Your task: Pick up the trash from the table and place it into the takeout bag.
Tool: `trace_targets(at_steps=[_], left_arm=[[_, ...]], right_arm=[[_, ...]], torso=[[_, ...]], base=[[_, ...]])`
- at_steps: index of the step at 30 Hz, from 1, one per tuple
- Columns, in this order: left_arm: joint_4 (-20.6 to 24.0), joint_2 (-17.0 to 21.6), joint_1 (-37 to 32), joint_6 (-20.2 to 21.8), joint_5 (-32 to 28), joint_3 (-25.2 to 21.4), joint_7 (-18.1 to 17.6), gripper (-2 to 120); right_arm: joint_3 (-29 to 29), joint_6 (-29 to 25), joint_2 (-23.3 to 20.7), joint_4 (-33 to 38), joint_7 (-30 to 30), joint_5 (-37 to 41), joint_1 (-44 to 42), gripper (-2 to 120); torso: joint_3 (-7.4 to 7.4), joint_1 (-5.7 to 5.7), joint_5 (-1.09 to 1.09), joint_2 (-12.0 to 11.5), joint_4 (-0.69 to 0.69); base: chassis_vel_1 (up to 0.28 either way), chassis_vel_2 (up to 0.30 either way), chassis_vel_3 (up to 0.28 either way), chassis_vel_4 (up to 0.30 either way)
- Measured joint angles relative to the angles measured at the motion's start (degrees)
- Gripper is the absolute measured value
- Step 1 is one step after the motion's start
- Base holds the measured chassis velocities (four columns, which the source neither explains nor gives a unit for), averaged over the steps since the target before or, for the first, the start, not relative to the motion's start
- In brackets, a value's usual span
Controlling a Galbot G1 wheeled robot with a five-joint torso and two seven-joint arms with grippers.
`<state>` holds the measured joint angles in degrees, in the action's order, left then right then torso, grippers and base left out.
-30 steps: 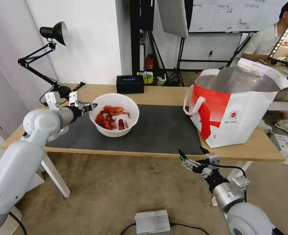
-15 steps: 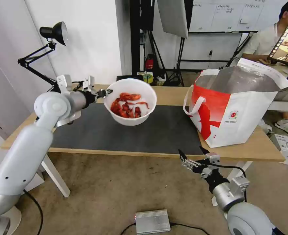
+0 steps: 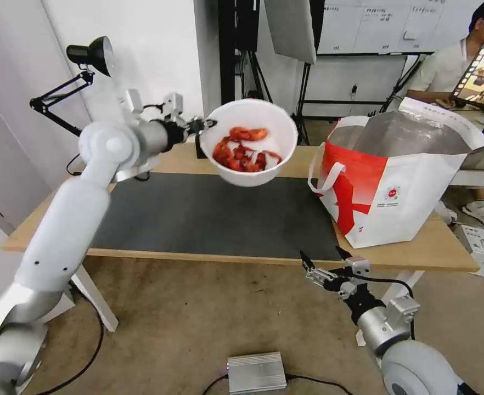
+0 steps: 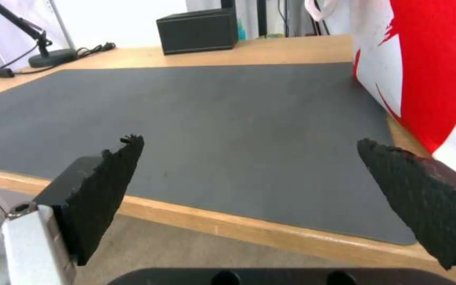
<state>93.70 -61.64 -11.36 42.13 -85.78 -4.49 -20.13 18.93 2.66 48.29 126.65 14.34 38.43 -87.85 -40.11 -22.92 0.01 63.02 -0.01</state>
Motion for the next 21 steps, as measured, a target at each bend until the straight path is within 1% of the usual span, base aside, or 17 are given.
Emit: trace_targets(at_steps=[2,8,13,21], left_arm=[[-0.72,-1.27,1.02,0.00,-0.39,0.34,-0.08,0],[-1.60,-2.51,1.90,0.00,-0.71,0.97,-0.16,0],[-2.73,-4.76,3.66,0.00,-0.74,1.96,-0.62,0],[-5.20,-8.04,6.63,0.00,-0.74,3.03,-1.38,0]], right_arm=[[0.00,0.00,0.00,0.00,0.00,0.00,0.00,100],[0.00,0.00,0.00,0.00,0.00,0.00,0.00,100],[0.00,0.00,0.00,0.00,0.00,0.00,0.00,100],[0.00,0.00,0.00,0.00,0.00,0.00,0.00,100]], torso=[[0.00,0.00,0.00,0.00,0.00],[0.00,0.00,-0.02,0.00,0.02],[0.00,0.00,0.00,0.00,0.00],[0.00,0.00,0.00,0.00,0.01]], base=[[0.000,0.000,0.000,0.000],[0.000,0.000,0.000,0.000],[0.000,0.000,0.000,0.000],[0.000,0.000,0.000,0.000]])
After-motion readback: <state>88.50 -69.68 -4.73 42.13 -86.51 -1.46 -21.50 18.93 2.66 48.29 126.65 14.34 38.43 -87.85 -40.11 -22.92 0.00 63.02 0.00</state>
